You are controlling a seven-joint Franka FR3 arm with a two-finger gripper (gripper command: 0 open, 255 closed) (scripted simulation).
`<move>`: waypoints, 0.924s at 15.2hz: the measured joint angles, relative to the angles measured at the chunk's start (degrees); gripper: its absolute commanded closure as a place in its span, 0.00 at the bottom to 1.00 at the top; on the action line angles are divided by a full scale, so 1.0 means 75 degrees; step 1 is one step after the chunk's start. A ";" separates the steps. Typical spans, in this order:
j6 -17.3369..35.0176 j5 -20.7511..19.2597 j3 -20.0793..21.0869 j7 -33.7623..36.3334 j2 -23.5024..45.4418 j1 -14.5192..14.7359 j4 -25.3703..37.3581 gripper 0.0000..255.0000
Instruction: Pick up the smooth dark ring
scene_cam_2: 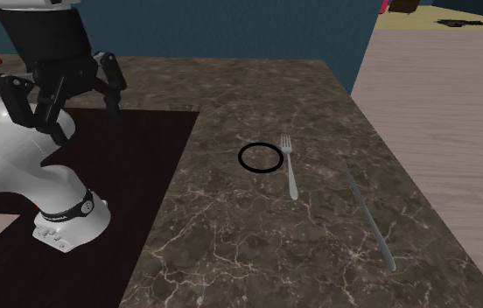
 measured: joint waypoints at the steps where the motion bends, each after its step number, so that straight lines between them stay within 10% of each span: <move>1: 0.0000 0.0000 0.0000 0.0000 0.0000 0.0000 0.0000 0.00; 14: 0.2100 0.0771 0.0777 0.0470 0.2410 0.0755 0.0346 0.00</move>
